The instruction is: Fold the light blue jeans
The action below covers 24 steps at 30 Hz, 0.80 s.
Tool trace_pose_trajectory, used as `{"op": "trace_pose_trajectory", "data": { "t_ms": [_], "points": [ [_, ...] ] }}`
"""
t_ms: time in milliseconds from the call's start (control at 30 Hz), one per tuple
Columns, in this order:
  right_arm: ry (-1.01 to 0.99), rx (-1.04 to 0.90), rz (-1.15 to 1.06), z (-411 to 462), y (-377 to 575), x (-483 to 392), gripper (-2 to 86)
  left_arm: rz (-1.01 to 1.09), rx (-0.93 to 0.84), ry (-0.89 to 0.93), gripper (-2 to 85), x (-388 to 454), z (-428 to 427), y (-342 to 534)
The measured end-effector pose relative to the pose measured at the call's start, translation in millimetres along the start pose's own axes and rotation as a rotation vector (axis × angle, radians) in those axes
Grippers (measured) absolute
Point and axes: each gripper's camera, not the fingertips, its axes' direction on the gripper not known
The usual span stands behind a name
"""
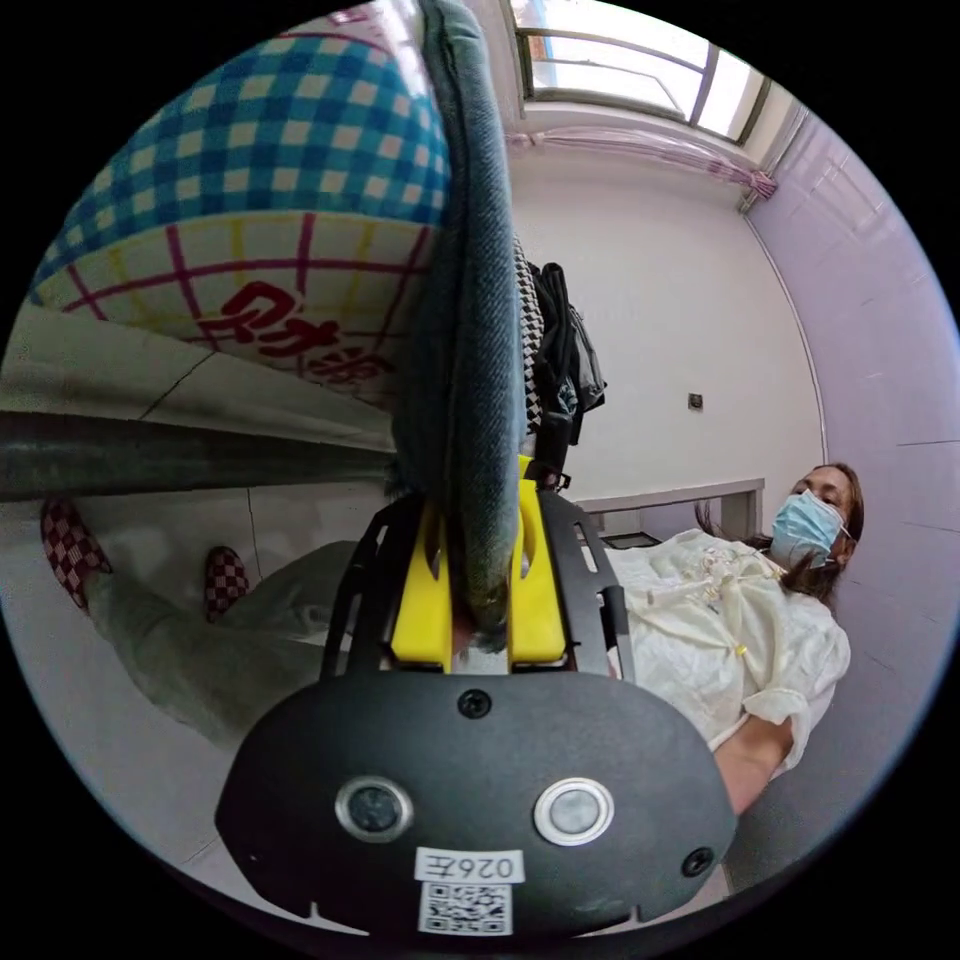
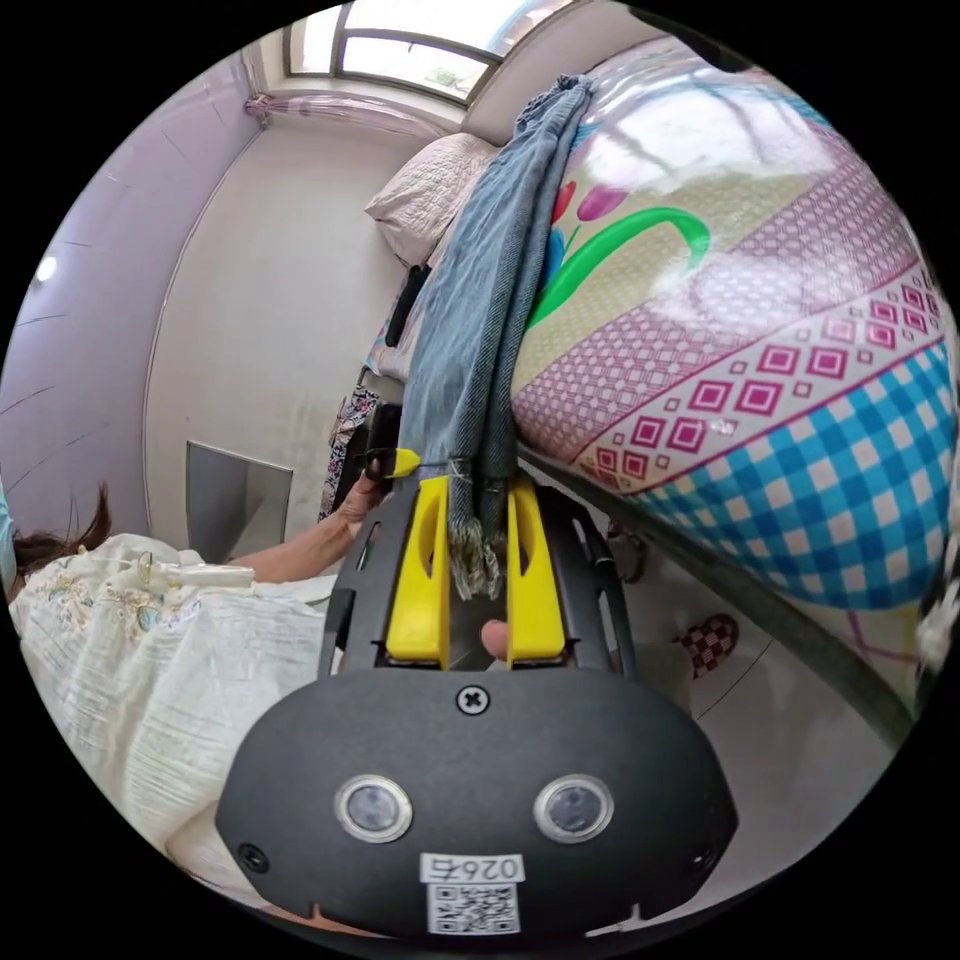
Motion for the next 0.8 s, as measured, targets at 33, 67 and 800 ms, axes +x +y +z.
{"op": "trace_pose_trajectory", "data": {
  "t_ms": [33, 67, 800],
  "points": [
    [0.002, 0.01, 0.001, -4.7, -0.2, 0.3, 9.3, 0.008, -0.004, 0.002, 8.5, 2.1, -1.3, 1.1],
    [0.002, 0.015, 0.003, -6.8, -0.9, 0.5, 9.7, 0.018, -0.009, 0.005, 8.3, 5.3, -3.8, 3.1],
    [-0.161, 0.082, -0.093, -100.2, 5.2, -128.6, -1.2, 0.064, 0.149, 0.143, -0.3, 84.2, -59.1, 78.5]
  ]
}}
